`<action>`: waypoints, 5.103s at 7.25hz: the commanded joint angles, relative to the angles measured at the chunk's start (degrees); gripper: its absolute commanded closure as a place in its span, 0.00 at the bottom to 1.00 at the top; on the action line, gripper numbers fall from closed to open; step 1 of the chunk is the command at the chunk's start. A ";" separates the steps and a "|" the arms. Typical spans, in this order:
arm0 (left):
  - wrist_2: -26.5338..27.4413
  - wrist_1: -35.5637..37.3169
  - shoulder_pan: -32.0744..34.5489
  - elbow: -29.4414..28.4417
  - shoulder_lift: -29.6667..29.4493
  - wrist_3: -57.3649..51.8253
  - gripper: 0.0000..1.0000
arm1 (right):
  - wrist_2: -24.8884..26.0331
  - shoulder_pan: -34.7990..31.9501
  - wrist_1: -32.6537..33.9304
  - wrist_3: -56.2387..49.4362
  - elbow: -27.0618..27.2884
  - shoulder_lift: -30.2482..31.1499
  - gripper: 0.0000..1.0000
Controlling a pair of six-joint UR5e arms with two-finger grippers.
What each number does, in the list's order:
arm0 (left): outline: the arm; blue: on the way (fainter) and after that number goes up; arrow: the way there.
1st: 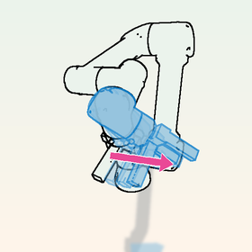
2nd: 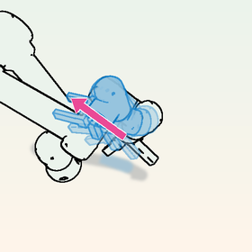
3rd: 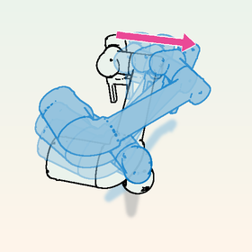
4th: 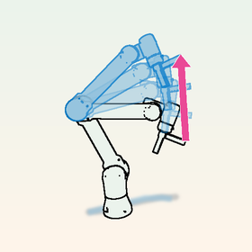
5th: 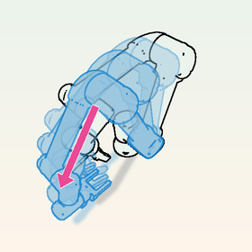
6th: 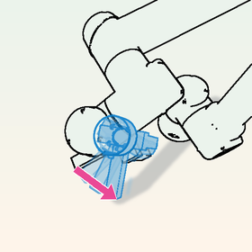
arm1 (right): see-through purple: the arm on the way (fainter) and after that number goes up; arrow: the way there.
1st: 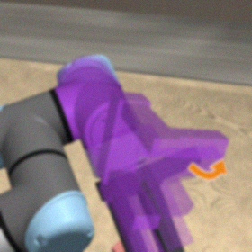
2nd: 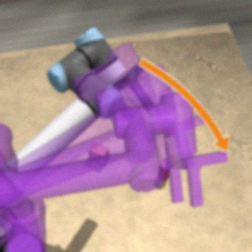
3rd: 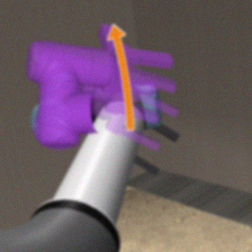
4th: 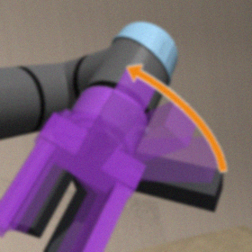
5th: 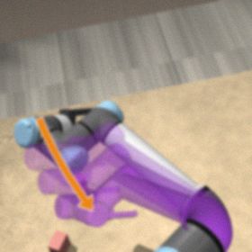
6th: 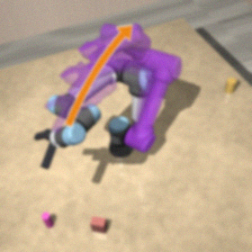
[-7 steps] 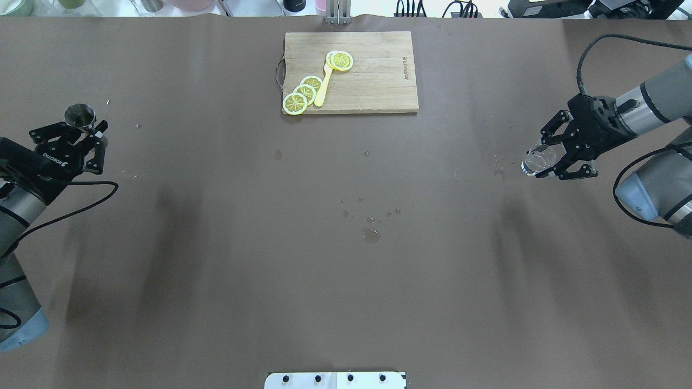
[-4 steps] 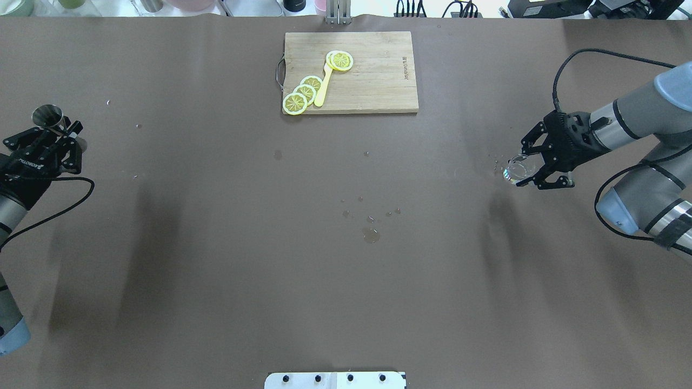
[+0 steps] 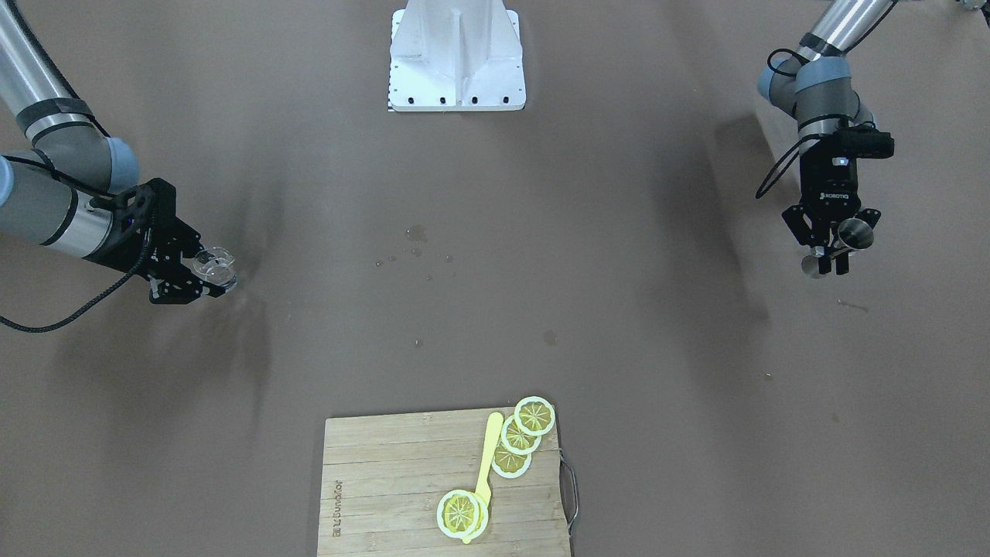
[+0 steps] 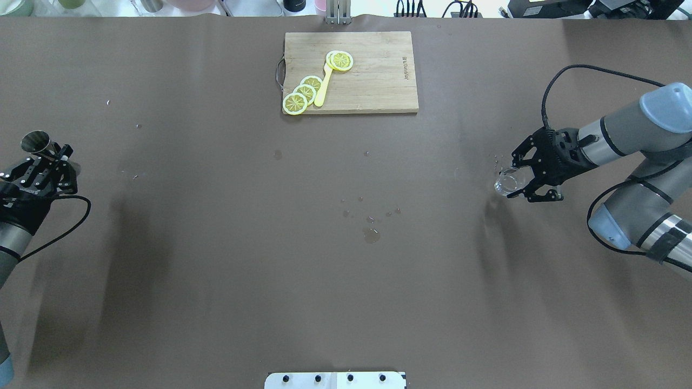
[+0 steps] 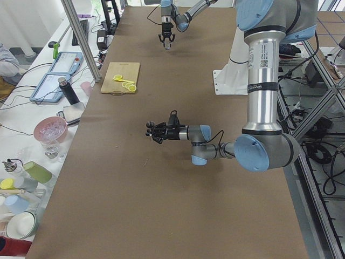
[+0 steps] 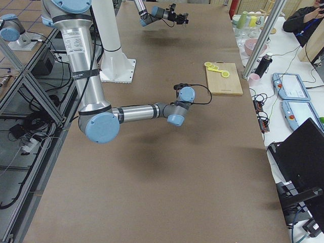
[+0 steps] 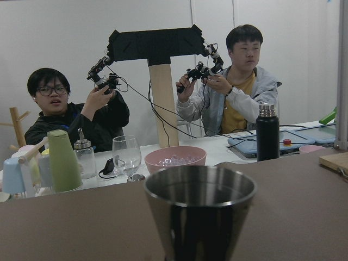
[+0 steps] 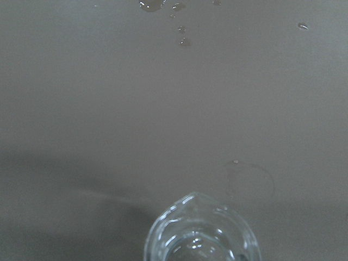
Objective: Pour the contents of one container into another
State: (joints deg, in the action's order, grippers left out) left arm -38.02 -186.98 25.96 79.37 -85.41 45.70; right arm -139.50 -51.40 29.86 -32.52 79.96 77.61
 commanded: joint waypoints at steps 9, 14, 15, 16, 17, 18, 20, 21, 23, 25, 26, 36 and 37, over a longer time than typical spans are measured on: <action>17.36 38.93 -6.96 12.03 4.37 40.11 1.00 | -1.03 2.53 -7.54 1.84 -3.58 0.79 1.00; 14.32 45.12 -8.55 12.38 4.91 47.18 1.00 | -1.65 2.53 -10.52 4.75 -4.37 0.79 0.00; 13.94 45.74 -9.34 12.04 4.90 47.55 1.00 | -1.82 2.53 -10.61 4.75 -4.37 0.70 0.00; 13.94 48.00 -10.91 11.60 4.82 47.55 1.00 | -1.82 2.53 -11.22 5.27 -4.37 0.70 0.00; 13.94 48.98 -11.19 11.33 4.82 47.73 1.00 | -1.82 2.53 -11.66 5.54 -4.46 0.70 0.00; 13.94 49.08 -11.19 11.07 4.73 47.73 1.00 | -2.96 2.45 -12.02 5.63 -4.46 0.70 0.00; 14.03 49.17 -11.10 10.80 4.47 47.82 1.00 | -4.11 2.36 -14.38 7.80 -4.29 0.70 0.00; 13.94 49.17 -11.10 10.63 4.47 47.82 0.97 | -4.11 2.36 -15.87 11.48 -3.85 0.61 0.00; 14.03 49.17 -11.28 10.19 4.20 47.82 0.78 | -4.02 2.36 -19.65 15.71 -3.41 -0.18 0.00; 14.03 49.17 -11.80 9.92 4.11 47.82 0.52 | -3.06 2.36 -24.83 21.60 -3.14 -1.14 0.00; 14.03 49.17 -11.89 10.10 4.11 47.73 0.15 | -2.62 1.49 -25.98 24.76 -2.79 -2.54 0.00; 25.37 58.22 -20.86 22.74 15.97 62.23 0.01 | 32.26 -10.98 11.71 49.92 9.60 -12.47 0.00; 25.28 58.57 -20.86 24.15 17.11 62.14 0.01 | 32.28 -12.65 20.58 50.71 10.38 -13.01 0.00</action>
State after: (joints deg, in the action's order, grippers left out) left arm -12.72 -128.76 5.19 101.74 -69.83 107.86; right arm -108.18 -61.97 39.54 17.54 89.32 65.63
